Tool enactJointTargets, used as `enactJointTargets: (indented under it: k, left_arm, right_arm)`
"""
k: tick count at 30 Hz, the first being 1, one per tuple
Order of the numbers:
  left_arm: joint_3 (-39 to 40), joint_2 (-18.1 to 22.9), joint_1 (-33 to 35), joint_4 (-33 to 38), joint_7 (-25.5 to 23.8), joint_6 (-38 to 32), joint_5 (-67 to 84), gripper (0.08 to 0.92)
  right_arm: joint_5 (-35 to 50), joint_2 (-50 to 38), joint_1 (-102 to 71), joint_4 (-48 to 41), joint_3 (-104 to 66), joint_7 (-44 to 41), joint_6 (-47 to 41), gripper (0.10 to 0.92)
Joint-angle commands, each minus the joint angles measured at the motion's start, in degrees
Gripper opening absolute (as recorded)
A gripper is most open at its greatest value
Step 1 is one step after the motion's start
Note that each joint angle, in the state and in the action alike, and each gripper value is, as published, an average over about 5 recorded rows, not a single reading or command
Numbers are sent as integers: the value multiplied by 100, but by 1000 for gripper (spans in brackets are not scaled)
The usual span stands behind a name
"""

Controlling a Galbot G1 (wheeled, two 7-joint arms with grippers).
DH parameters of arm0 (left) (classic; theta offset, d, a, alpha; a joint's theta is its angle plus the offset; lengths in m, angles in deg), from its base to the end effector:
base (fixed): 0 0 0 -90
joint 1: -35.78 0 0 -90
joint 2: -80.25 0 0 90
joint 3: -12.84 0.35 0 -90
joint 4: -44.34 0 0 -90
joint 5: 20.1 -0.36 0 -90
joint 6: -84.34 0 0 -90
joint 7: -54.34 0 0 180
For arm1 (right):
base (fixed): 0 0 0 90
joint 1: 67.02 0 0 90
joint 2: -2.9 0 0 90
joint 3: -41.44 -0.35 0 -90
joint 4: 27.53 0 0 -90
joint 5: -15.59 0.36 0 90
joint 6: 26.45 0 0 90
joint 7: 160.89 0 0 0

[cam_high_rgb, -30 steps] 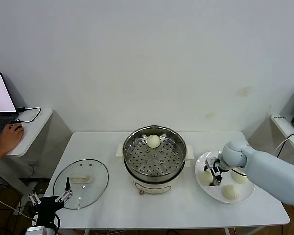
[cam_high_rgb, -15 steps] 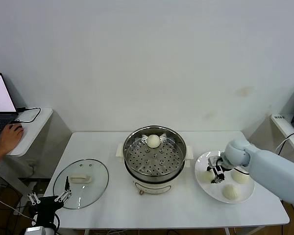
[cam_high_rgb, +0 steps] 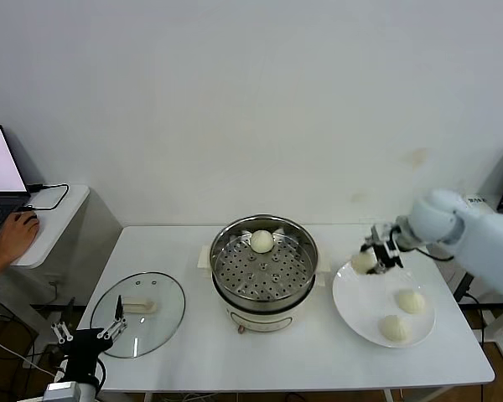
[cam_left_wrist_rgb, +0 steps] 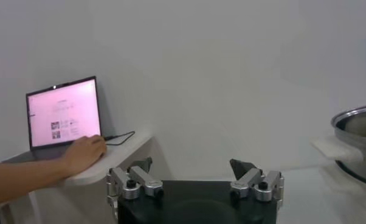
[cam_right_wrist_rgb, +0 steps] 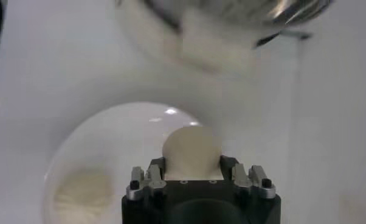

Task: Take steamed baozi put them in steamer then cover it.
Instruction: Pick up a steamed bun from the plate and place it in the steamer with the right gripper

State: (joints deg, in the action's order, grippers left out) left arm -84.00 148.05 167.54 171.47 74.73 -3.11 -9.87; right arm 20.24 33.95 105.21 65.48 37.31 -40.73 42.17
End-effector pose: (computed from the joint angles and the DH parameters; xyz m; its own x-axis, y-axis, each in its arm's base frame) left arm 0.1394 0.0818 -0.2718 -0.9752 -0.2150 0.0534 -0.1984 0.9549 0.2208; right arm 0.4771 -0.0987 -0.0390 -0.3854 -0.2008 0.9007 -0.8990 -0.1382 -0.4155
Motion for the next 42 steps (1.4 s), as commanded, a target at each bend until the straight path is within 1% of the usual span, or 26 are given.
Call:
enactJointTargets:
  k: [1,3,6,12,18,23,30,42]
  left_arm:
    - [-7,-63,-85,34,3,4,19,823]
    - [-15,-63,-97,42,3,3,26,823]
    - [-24,-13,-126,40,0,-2,22,823]
    - [-14,141,-130,70,-3,-5,-9,823]
    - [-53,184,-139,40,3,-15,-21,823]
    - [-30,233,-118,24,8,-36,-41,823]
    - [-41,213,-111,13,18,-41,-36,823]
    - [-12,154,-133,-22,17,-47,-24,823]
  right_arm:
    - [1636,809,2039,627,1024,470,-944,573]
    - [1933,1233,1844,627,1051,713,-1176,576]
    - [2152,1862,1394,449,1065,1071,-1442,582]
    - [2081,2915,632,-360,935,1428,-1611,585]
    - [2151,3522,347,-920,929,1552,-1826,585]
    - [2033,3817,162,-1189,1031,1635,-2013,585]
    - [1894,4023,-55,-1544,1042,1688,-2020,585]
    - [1767,4126,-216,-1683,1083,1622,-2025,588]
